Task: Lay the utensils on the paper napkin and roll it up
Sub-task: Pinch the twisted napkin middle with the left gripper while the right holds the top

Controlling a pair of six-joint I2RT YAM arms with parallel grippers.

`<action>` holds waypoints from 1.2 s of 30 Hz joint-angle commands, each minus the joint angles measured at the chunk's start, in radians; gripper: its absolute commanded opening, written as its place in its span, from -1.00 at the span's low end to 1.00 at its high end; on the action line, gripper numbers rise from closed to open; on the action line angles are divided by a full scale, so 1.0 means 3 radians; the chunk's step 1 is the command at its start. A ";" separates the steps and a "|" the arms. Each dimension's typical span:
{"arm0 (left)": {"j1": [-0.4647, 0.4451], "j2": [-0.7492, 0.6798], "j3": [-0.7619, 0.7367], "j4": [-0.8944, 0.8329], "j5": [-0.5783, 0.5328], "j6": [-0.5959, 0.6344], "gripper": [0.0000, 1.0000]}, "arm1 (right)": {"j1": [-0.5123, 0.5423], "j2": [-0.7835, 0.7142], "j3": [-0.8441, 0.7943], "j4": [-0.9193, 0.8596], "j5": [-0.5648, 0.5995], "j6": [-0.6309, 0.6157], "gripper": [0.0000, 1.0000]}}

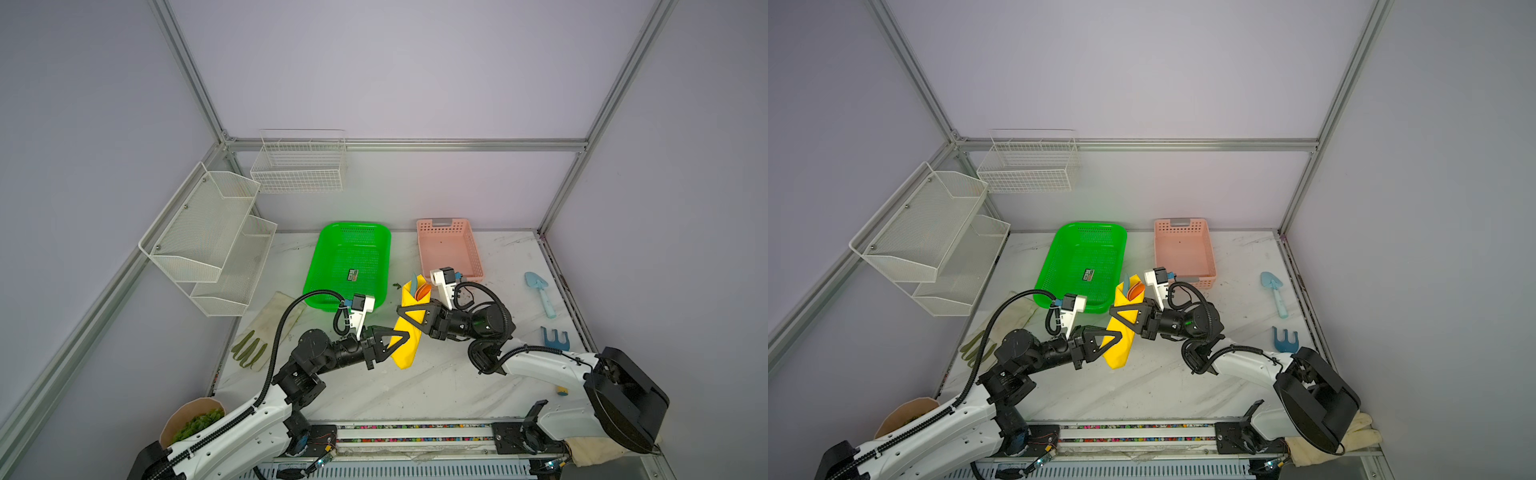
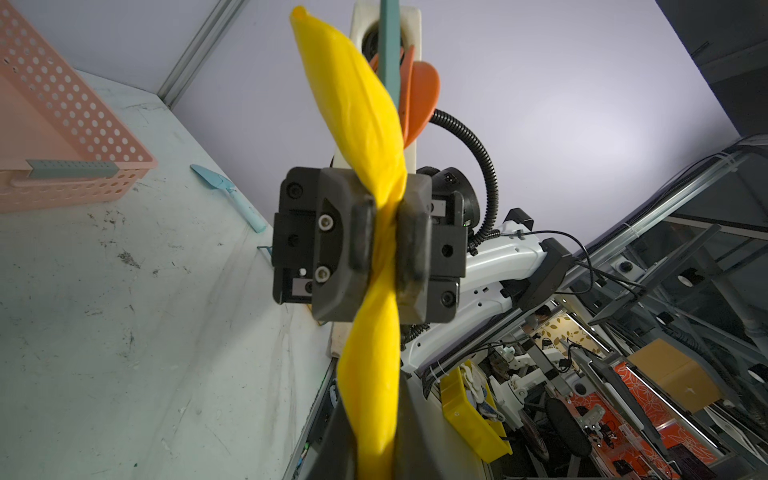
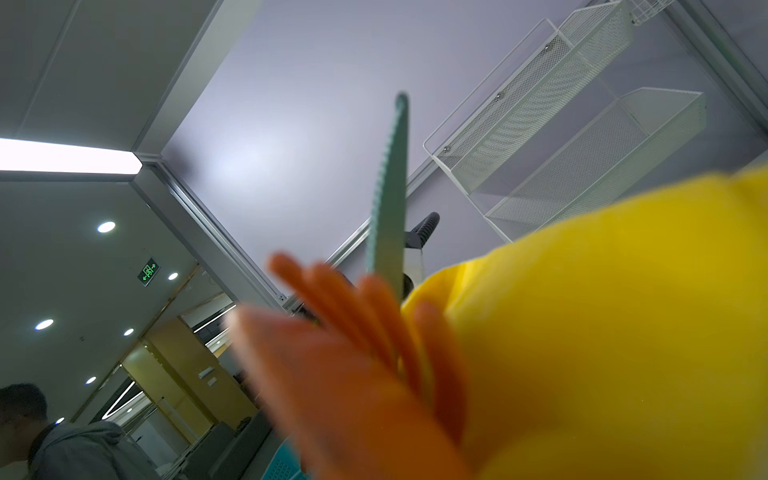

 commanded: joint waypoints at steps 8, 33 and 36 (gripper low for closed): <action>-0.0009 -0.0075 -0.0139 0.0257 0.0048 -0.0084 -1.00 | -0.0031 0.0022 -0.0002 0.0187 0.0028 -0.0089 -0.07; -0.0014 0.0084 -0.0104 0.0456 0.0094 -0.0150 -1.00 | -0.0114 -0.0033 -0.0145 0.0478 -0.0076 0.0082 -0.80; -0.0014 0.0091 -0.0106 0.0476 0.0094 -0.0150 -1.00 | -0.0113 -0.0033 -0.0150 0.0499 -0.0069 0.0097 -0.54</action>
